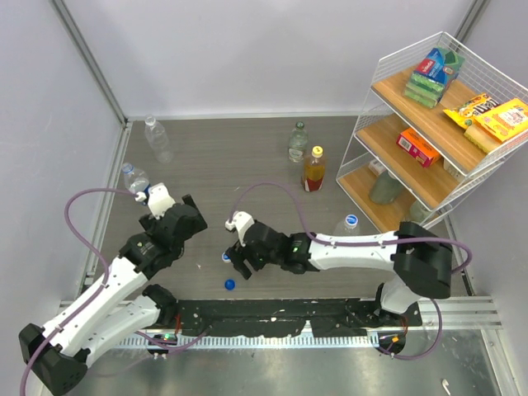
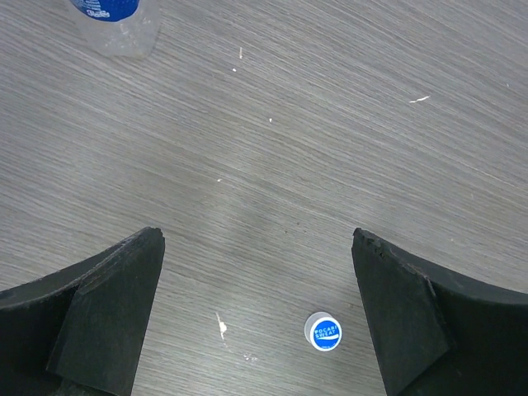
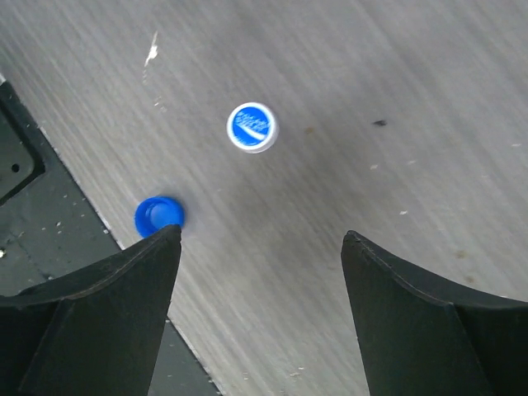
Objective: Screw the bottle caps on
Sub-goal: Pick up the bottle cap from the center of the board.
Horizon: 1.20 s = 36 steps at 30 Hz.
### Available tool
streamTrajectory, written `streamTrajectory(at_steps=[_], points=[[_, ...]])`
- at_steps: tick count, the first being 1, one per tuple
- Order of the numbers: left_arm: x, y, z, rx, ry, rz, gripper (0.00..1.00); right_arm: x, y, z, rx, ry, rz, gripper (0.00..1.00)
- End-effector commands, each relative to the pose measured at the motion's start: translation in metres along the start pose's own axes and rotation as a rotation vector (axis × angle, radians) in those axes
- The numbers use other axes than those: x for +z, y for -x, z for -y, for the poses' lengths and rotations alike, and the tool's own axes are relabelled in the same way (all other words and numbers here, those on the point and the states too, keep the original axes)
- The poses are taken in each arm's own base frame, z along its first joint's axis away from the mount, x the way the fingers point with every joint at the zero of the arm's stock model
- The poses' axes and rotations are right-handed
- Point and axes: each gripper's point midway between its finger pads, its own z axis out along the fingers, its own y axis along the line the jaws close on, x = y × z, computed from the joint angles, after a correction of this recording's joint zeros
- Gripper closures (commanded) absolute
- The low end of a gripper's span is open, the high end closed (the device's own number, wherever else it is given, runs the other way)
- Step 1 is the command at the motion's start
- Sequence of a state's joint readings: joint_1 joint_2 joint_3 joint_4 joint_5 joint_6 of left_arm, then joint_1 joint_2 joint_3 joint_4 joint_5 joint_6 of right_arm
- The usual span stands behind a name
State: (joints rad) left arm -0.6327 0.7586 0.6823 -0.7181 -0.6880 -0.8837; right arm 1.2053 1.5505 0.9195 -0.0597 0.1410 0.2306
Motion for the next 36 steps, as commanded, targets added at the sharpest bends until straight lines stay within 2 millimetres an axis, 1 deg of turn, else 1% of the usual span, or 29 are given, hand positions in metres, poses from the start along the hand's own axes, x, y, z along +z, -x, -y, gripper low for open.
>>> streamTrajectory(at_steps=[1, 2, 3, 4, 5, 6, 7, 8, 9, 10, 12, 15, 17, 20, 22, 26, 27, 28, 29, 30, 31, 32, 33, 34, 35, 36], points=[[-0.002, 0.007, 0.0, -0.058, -0.002, 0.024, 0.0, 0.006, 0.011, -0.022, 0.074, -0.009, 0.0, 0.19], [-0.002, 0.006, 0.002, -0.065, -0.013, 0.023, 0.0, 0.011, 0.006, -0.027, 0.09, 0.0, -0.017, 0.2], [-0.001, 0.005, 0.004, -0.069, -0.021, 0.02, 0.0, 0.013, 0.006, -0.035, 0.122, 0.018, -0.022, 0.22], [-0.001, 0.003, 0.005, -0.067, -0.031, 0.015, 0.0, 0.018, 0.002, -0.038, 0.132, 0.019, -0.028, 0.23], [-0.001, 0.002, 0.008, -0.064, -0.044, 0.01, 0.0, 0.021, 0.001, -0.041, 0.167, 0.022, -0.028, 0.26], [-0.001, 0.001, 0.01, -0.056, -0.052, 0.004, 0.0, 0.024, 0.0, -0.044, 0.183, 0.031, -0.03, 0.32], [0.0, 0.0, 0.01, -0.051, -0.055, -0.002, 0.0, 0.027, -0.002, -0.046, 0.202, 0.037, -0.038, 0.39], [0.0, -0.001, 0.01, -0.048, -0.053, -0.004, 0.0, 0.03, -0.003, -0.048, 0.21, 0.043, -0.039, 0.42], [0.0, -0.002, 0.01, -0.044, -0.053, -0.007, 0.0, 0.031, -0.003, -0.052, 0.22, 0.059, -0.045, 0.42], [0.001, -0.003, 0.01, -0.038, -0.052, -0.01, 0.0, 0.033, -0.007, -0.053, 0.222, 0.058, -0.058, 0.41], [0.001, -0.007, 0.011, -0.031, -0.061, -0.025, 0.0, 0.034, -0.011, -0.05, 0.235, 0.039, -0.073, 0.39], [0.0, -0.021, 0.016, -0.023, -0.101, -0.084, 0.0, 0.032, -0.016, -0.047, 0.245, 0.024, -0.079, 0.39], [0.001, -0.028, 0.011, -0.018, -0.086, -0.104, 0.0, 0.031, -0.015, -0.052, 0.256, 0.051, -0.081, 0.4], [0.001, -0.03, 0.006, -0.018, -0.067, -0.103, 0.0, 0.031, -0.019, -0.066, 0.265, 0.111, -0.106, 0.42], [0.0, -0.029, 0.007, -0.025, -0.076, -0.099, 0.0, 0.032, -0.02, -0.071, 0.263, 0.13, -0.12, 0.43], [-0.003, -0.03, 0.01, -0.032, -0.101, -0.111, 0.0, 0.033, -0.027, -0.066, 0.259, 0.094, -0.137, 0.43], [-0.004, -0.032, 0.01, -0.035, -0.109, -0.123, 0.0, 0.031, -0.025, -0.065, 0.266, 0.088, -0.131, 0.43], [-0.006, -0.038, 0.012, -0.047, -0.125, -0.145, 0.0, 0.031, -0.027, -0.062, 0.268, 0.072, -0.128, 0.43], [-0.009, -0.048, 0.018, -0.064, -0.158, -0.195, 0.0, 0.028, -0.026, -0.061, 0.27, 0.069, -0.122, 0.43], [-0.014, -0.061, 0.025, -0.081, -0.201, -0.265, 0.02, 0.027, -0.03, -0.057, 0.268, 0.055, -0.127, 0.43], [-0.022, -0.077, 0.033, -0.081, -0.253, -0.351, 0.05, 0.021, -0.029, -0.053, 0.266, 0.038, -0.123, 0.43], [-0.029, -0.088, 0.038, -0.087, -0.291, -0.419, 0.08, 0.019, -0.036, -0.044, 0.26, -0.001, -0.131, 0.43], [-0.037, -0.099, 0.041, -0.089, -0.315, -0.49, 0.09, 0.013, -0.032, -0.04, 0.262, -0.015, -0.114, 0.43], [-0.043, -0.11, 0.038, -0.082, -0.316, -0.546, 0.11, 0.005, -0.032, -0.036, 0.263, -0.024, -0.108, 0.43], [-0.048, -0.119, 0.034, -0.082, -0.308, -0.593, 0.13, 0.002, -0.032, -0.033, 0.265, -0.035, -0.099, 0.42], [-0.052, -0.125, 0.028, -0.08, -0.291, -0.625, 0.15, -0.005, -0.032, -0.029, 0.271, -0.039, -0.087, 0.42]])
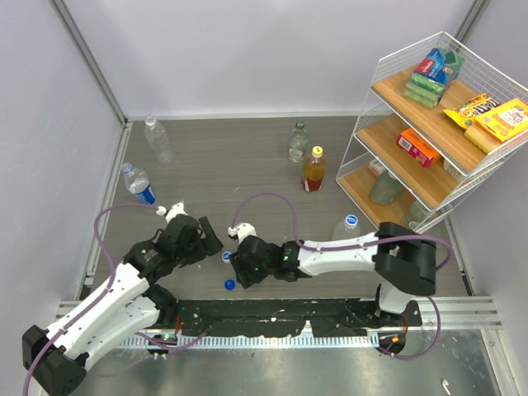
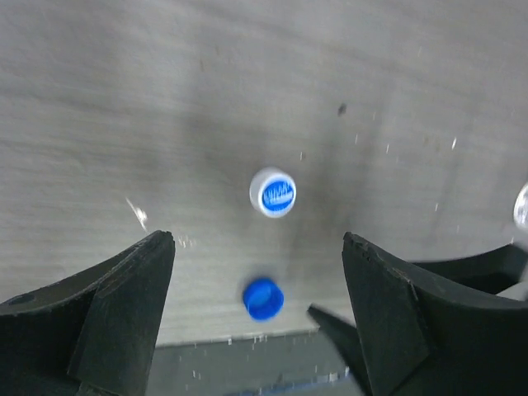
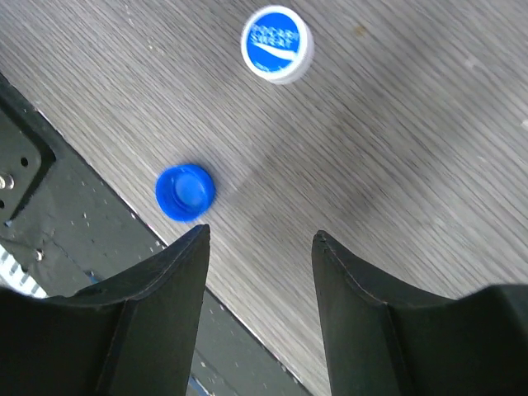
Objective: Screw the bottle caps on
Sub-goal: Pick up the bottle cap from the center of the board.
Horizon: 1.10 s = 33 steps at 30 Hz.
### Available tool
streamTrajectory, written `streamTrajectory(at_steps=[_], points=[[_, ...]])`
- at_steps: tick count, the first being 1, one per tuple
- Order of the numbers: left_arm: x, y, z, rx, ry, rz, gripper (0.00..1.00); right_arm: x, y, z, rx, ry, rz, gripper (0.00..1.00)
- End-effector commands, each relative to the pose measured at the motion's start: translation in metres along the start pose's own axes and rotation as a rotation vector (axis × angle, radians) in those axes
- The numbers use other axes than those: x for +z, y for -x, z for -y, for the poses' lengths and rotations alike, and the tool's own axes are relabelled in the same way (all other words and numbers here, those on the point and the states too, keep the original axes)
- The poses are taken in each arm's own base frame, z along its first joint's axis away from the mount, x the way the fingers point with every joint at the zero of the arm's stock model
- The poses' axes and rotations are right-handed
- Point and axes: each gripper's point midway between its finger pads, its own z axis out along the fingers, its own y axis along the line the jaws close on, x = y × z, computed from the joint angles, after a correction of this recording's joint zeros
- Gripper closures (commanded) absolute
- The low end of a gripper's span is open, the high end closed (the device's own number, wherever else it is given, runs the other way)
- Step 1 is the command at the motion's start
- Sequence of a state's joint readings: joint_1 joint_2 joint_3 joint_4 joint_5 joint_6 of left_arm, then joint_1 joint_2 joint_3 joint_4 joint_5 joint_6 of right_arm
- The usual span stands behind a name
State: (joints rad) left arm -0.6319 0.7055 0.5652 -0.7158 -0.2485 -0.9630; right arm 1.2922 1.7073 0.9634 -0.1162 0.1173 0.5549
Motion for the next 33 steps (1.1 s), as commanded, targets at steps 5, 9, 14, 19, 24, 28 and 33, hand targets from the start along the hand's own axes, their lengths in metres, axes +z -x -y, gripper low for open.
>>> streamTrajectory(at_steps=[5, 9, 14, 19, 24, 28, 33], points=[[-0.025, -0.079, -0.001, -0.063, -0.127, -0.355, 0.25, -0.047, 0.022, 0.025, 0.08, -0.055, 0.137, 0.42], [-0.025, -0.101, 0.005, -0.078, -0.208, -0.446, 0.3, -0.045, 0.026, 0.025, 0.074, -0.049, 0.139, 0.42], [-0.018, -0.108, 0.005, -0.054, -0.203, -0.479, 0.34, -0.038, 0.028, 0.027, 0.083, -0.039, 0.133, 0.42], [-0.01, -0.104, 0.016, -0.041, -0.211, -0.483, 0.42, -0.036, 0.026, 0.029, 0.092, -0.038, 0.127, 0.42], [-0.002, -0.109, 0.011, -0.003, -0.169, -0.508, 0.49, -0.035, 0.023, 0.036, 0.108, -0.046, 0.122, 0.43], [0.004, -0.11, 0.011, 0.001, -0.153, -0.509, 0.52, -0.034, 0.023, 0.039, 0.118, -0.046, 0.123, 0.43], [0.009, -0.111, 0.013, 0.016, -0.137, -0.517, 0.59, -0.032, 0.023, 0.038, 0.12, -0.032, 0.117, 0.43]])
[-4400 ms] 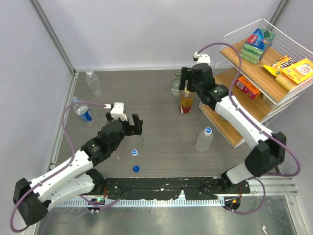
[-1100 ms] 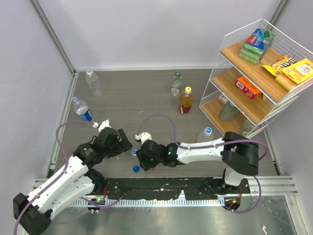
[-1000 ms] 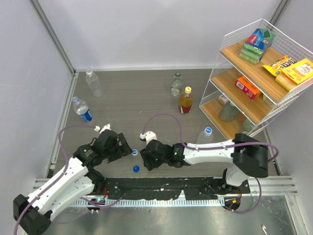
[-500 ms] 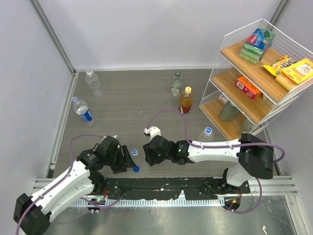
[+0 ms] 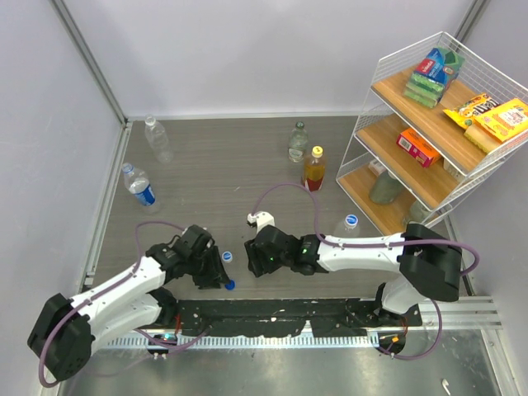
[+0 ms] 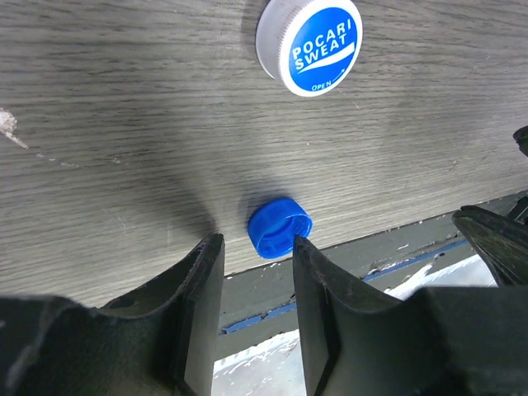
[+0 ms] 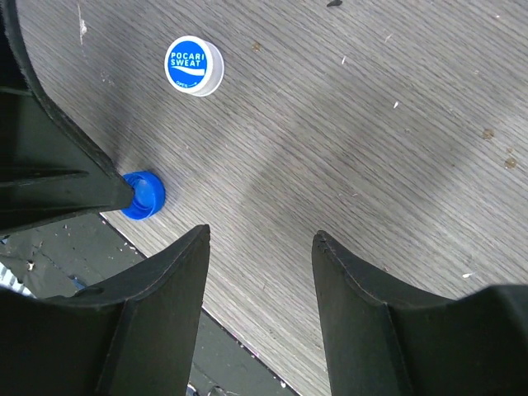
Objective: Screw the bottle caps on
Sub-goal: Pick up the bottle cap from the center of the board.
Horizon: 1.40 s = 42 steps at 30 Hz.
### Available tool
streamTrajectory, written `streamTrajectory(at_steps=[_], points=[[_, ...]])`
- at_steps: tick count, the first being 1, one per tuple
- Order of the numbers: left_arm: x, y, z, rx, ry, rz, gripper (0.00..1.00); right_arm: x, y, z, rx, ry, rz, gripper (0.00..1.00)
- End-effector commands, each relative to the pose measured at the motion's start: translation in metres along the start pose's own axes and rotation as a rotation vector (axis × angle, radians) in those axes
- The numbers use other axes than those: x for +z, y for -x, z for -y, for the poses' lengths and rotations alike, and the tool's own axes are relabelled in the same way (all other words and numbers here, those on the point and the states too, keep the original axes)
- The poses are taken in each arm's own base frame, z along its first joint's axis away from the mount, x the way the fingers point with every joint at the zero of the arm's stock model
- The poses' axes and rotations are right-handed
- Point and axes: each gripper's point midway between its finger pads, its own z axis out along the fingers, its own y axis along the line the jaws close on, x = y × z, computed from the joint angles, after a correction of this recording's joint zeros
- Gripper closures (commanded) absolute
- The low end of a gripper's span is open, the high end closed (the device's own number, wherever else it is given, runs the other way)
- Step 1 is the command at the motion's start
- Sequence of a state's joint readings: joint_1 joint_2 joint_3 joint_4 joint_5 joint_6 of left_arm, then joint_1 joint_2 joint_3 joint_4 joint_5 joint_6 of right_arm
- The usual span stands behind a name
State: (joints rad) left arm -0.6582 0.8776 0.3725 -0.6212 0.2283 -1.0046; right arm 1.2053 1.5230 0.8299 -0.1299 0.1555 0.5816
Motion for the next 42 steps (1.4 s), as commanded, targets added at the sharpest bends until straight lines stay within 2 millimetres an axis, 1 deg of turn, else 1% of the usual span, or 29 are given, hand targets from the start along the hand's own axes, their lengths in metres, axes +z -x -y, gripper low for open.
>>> streamTrajectory(at_steps=[1, 4, 7, 10, 14, 17, 20, 21, 22, 23, 25, 28, 30, 33, 34, 35, 39, 40, 41, 42], points=[[-0.003, 0.014, 0.023, 0.06, -0.053, 0.035, 0.62, 0.001, 0.011, -0.006, 0.029, 0.028, 0.039, 0.43], [0.0, 0.011, 0.021, 0.077, -0.028, 0.019, 0.63, 0.001, 0.011, -0.004, 0.033, 0.025, 0.041, 0.43], [0.004, 0.008, 0.017, 0.086, -0.002, 0.003, 0.68, 0.0, 0.011, -0.003, 0.04, 0.028, 0.046, 0.43], [0.006, 0.008, 0.015, 0.09, 0.016, 0.0, 0.7, 0.0, 0.009, 0.0, 0.043, 0.023, 0.042, 0.43], [0.006, 0.009, 0.021, 0.114, 0.017, -0.004, 0.71, 0.001, 0.008, 0.003, 0.045, 0.016, 0.039, 0.43], [0.008, 0.01, 0.022, 0.126, 0.03, -0.007, 0.81, 0.001, 0.009, 0.001, 0.047, 0.025, 0.036, 0.43], [0.012, 0.01, 0.028, 0.131, 0.013, -0.014, 0.86, 0.001, 0.009, 0.002, 0.053, 0.025, 0.041, 0.43], [0.013, 0.01, 0.03, 0.134, 0.007, -0.013, 0.89, 0.0, 0.011, 0.001, 0.059, 0.027, 0.047, 0.43], [0.013, 0.011, 0.031, 0.137, 0.006, -0.014, 0.96, -0.002, 0.011, 0.001, 0.059, 0.028, 0.05, 0.43], [0.013, 0.011, 0.033, 0.138, 0.003, -0.011, 1.0, -0.003, 0.012, 0.002, 0.057, 0.026, 0.053, 0.43], [0.012, 0.015, 0.039, 0.14, -0.017, 0.002, 1.0, -0.008, 0.016, 0.005, 0.054, 0.015, 0.064, 0.43], [0.007, 0.022, 0.054, 0.159, -0.066, 0.035, 1.0, -0.017, 0.021, 0.009, 0.047, -0.002, 0.083, 0.43], [0.002, 0.029, 0.063, 0.168, -0.09, 0.067, 1.0, -0.026, 0.029, 0.012, 0.046, -0.013, 0.105, 0.43], [-0.013, 0.046, 0.081, 0.194, -0.127, 0.149, 1.0, -0.04, 0.042, 0.02, 0.057, -0.046, 0.143, 0.43], [-0.02, 0.054, 0.09, 0.209, -0.139, 0.183, 1.0, -0.048, 0.05, 0.023, 0.07, -0.049, 0.167, 0.43], [-0.027, 0.061, 0.098, 0.221, -0.145, 0.213, 1.0, -0.052, 0.053, 0.024, 0.075, -0.05, 0.18, 0.43], [-0.063, 0.096, 0.141, 0.284, -0.235, 0.344, 1.0, -0.08, 0.087, 0.031, 0.114, -0.026, 0.281, 0.42], [-0.072, 0.104, 0.153, 0.295, -0.286, 0.376, 1.0, -0.09, 0.099, 0.032, 0.122, -0.012, 0.317, 0.42], [-0.085, 0.112, 0.173, 0.325, -0.383, 0.421, 1.0, -0.101, 0.112, 0.033, 0.132, 0.003, 0.357, 0.41], [-0.094, 0.119, 0.185, 0.347, -0.455, 0.454, 1.0, -0.107, 0.12, 0.029, 0.132, 0.041, 0.373, 0.4]])
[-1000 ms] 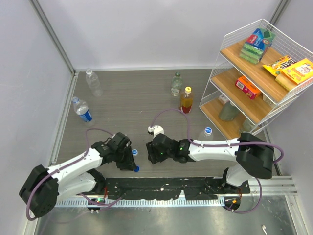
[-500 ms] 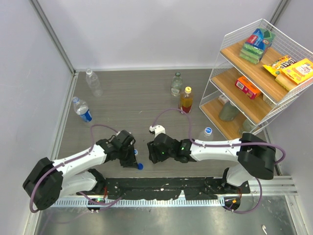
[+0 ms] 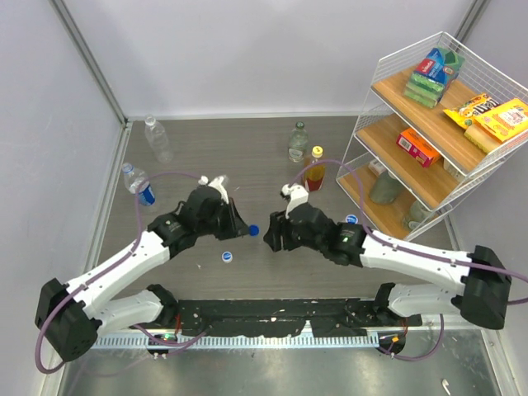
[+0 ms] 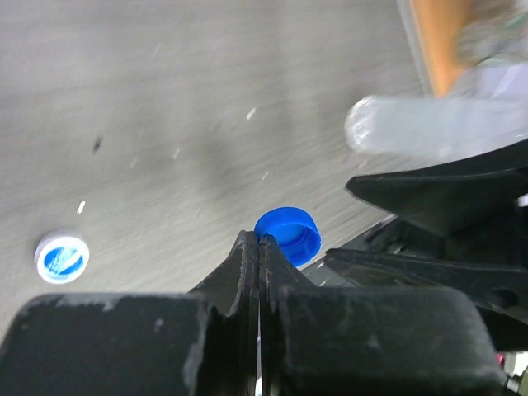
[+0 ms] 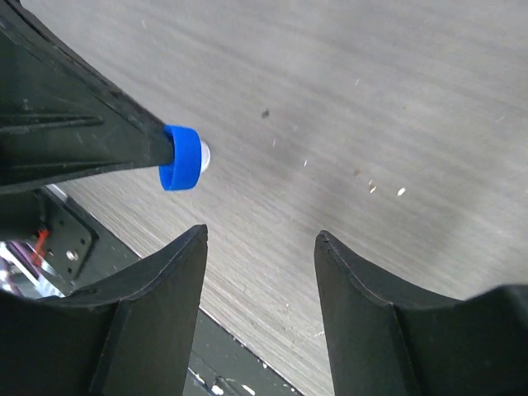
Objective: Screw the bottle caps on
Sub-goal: Pick up the bottle cap from the center of the board.
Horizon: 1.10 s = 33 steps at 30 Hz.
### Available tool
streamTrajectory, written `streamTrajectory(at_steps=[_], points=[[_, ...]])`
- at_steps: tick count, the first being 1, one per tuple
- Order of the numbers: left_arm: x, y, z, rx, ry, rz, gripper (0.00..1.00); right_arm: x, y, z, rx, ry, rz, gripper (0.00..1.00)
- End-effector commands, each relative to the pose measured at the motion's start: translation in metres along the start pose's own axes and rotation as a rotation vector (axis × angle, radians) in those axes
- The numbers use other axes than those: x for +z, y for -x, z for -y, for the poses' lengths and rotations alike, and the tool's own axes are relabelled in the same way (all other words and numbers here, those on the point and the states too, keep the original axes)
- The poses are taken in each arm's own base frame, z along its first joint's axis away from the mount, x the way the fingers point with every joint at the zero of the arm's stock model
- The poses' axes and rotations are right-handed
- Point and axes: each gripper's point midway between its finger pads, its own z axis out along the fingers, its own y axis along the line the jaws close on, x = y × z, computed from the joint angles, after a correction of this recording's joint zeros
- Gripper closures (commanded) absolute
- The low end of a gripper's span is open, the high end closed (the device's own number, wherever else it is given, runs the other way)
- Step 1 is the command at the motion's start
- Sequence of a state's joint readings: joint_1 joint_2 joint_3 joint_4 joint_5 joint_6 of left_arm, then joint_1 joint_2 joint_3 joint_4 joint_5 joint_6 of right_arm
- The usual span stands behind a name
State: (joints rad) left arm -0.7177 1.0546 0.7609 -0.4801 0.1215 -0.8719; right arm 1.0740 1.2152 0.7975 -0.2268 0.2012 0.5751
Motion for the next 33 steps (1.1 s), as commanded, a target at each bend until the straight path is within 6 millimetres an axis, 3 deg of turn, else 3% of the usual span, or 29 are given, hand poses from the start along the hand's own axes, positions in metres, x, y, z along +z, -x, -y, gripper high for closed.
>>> streamTrajectory(at_steps=[1, 4, 6, 10, 14, 17, 22, 25, 33], points=[[-0.026, 0.065, 0.065, 0.149, -0.327, 0.232, 1.0, -0.035, 0.079, -0.014, 0.054, 0.103, 0.204, 0.4], [-0.048, 0.088, 0.095, 0.373, -0.535, 0.378, 1.0, -0.053, 0.098, -0.035, 0.076, 0.267, 0.222, 0.37], [-0.061, 0.088, 0.107, 0.553, -0.619, 0.45, 1.0, -0.063, 0.109, -0.041, 0.112, 0.342, 0.211, 0.37], [-0.091, 0.061, 0.127, 0.958, -0.84, 0.556, 1.0, -0.08, 0.125, -0.048, 0.217, 0.46, 0.202, 0.37], [-0.113, 0.037, 0.139, 1.15, -1.005, 0.57, 1.0, -0.101, 0.137, -0.076, 0.309, 0.64, 0.182, 0.37], [-0.116, 0.032, 0.143, 1.203, -1.047, 0.516, 1.0, -0.112, 0.138, -0.09, 0.332, 0.737, 0.163, 0.38], [-0.11, 0.034, 0.143, 1.213, -1.039, 0.495, 1.0, -0.118, 0.129, -0.095, 0.383, 0.8, 0.132, 0.38], [-0.107, 0.035, 0.142, 1.212, -1.032, 0.504, 1.0, -0.125, 0.127, -0.095, 0.384, 0.814, 0.139, 0.38], [-0.114, 0.039, 0.147, 1.206, -1.043, 0.555, 1.0, -0.123, 0.106, -0.083, 0.389, 0.782, 0.121, 0.38]])
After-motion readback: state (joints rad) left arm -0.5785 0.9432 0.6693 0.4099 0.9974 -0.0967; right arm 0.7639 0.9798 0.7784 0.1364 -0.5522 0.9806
